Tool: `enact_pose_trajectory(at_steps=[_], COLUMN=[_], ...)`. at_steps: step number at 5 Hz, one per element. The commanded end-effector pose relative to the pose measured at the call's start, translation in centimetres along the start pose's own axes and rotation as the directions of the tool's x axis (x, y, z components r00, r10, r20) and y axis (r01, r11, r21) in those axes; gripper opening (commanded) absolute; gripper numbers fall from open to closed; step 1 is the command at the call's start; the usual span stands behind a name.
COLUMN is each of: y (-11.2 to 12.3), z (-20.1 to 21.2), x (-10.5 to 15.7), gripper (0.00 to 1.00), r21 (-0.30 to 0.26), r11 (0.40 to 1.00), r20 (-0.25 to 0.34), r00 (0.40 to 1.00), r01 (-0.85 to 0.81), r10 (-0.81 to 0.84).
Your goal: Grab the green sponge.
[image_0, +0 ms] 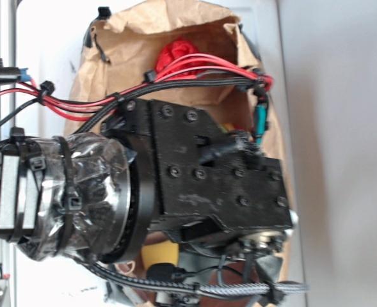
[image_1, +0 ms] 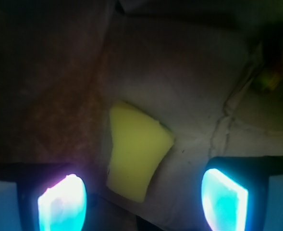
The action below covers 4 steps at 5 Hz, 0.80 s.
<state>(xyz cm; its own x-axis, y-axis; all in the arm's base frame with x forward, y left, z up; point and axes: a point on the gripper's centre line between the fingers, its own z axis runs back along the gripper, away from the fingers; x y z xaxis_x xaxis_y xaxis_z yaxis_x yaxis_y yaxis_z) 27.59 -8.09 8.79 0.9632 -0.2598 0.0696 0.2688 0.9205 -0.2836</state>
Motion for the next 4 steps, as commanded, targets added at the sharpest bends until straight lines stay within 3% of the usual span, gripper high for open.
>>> enact_pose_trajectory(at_steps=[1, 3, 4], y=[-1.5, -1.9, -2.3], z=[-0.9, -4.2, -5.6], x=[0.2, 1.6, 1.7], gripper=[1.00, 1.00, 1.00], r21=[0.013, 0.015, 0.021], r11=[0.999, 0.999, 0.998], r20=[0.099, 0.109, 0.062], r00=[0.994, 0.993, 0.996], r01=[0.050, 0.052, 0.065], r10=[-0.051, -0.053, -0.066])
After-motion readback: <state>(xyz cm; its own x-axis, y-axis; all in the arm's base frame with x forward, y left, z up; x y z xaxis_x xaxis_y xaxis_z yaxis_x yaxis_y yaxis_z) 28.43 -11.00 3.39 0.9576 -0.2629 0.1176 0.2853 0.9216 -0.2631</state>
